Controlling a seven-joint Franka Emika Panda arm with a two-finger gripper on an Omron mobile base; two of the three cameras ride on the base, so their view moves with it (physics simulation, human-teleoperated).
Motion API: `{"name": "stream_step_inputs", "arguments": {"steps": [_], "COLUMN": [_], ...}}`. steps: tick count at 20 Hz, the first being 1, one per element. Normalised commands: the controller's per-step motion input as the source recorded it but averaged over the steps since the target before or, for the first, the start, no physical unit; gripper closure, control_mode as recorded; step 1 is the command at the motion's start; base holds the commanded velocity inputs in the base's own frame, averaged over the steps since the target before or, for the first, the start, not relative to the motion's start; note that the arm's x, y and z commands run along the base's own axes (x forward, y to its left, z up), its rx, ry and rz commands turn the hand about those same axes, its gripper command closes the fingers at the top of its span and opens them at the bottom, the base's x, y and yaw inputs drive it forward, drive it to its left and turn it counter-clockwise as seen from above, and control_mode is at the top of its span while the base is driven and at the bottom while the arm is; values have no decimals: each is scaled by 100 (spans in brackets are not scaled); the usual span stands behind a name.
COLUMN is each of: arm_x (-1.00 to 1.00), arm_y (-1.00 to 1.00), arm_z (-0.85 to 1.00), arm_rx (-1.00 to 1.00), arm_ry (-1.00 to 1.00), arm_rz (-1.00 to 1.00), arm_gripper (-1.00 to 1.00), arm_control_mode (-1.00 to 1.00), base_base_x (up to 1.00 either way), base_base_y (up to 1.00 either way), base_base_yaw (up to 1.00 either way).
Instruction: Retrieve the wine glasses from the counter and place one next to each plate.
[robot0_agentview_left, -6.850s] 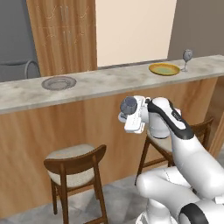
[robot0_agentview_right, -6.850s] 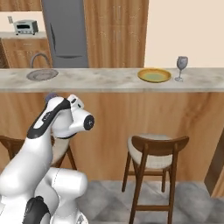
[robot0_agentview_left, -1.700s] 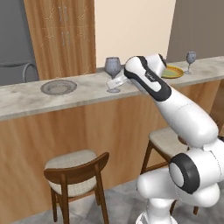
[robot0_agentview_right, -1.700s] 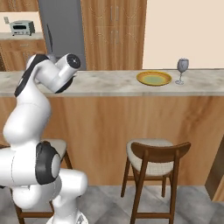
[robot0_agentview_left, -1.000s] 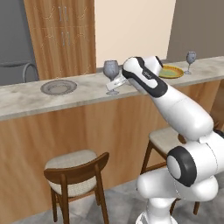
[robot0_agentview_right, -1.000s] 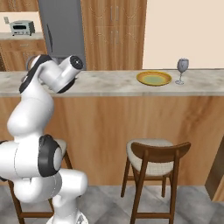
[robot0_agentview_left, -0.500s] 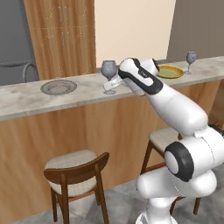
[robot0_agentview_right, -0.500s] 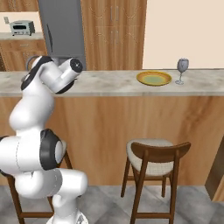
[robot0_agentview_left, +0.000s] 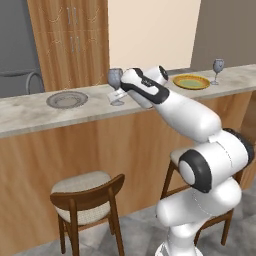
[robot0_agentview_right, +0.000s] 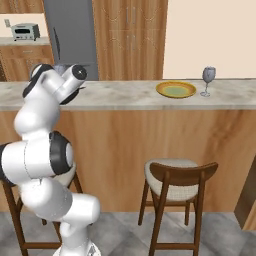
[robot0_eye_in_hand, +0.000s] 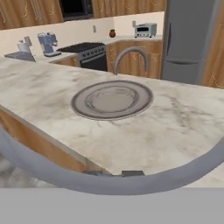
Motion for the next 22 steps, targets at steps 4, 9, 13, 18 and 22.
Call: {"name": "stream_step_inputs", "arguments": {"steps": [4,9,13,18,22], "arm_x": [33,38,45,32,25], "arm_y": [7,2,1,0,0], "arm_z": [-9,-14,-11,-12,-12], "arm_rx": [0,0,0,0,-1], "arm_ry": [0,0,0,0,-3], "arm_rz": [-3,-2,-3,0,0], "arm_gripper": [100,100,100,100,100], "arm_control_mode": [-100,-100,-100,-100,-100], "base_base_x": [0,0,0,0,0], "base_base_y": [0,0,0,0,0], "base_base_yaw": [0,0,0,0,0]}}
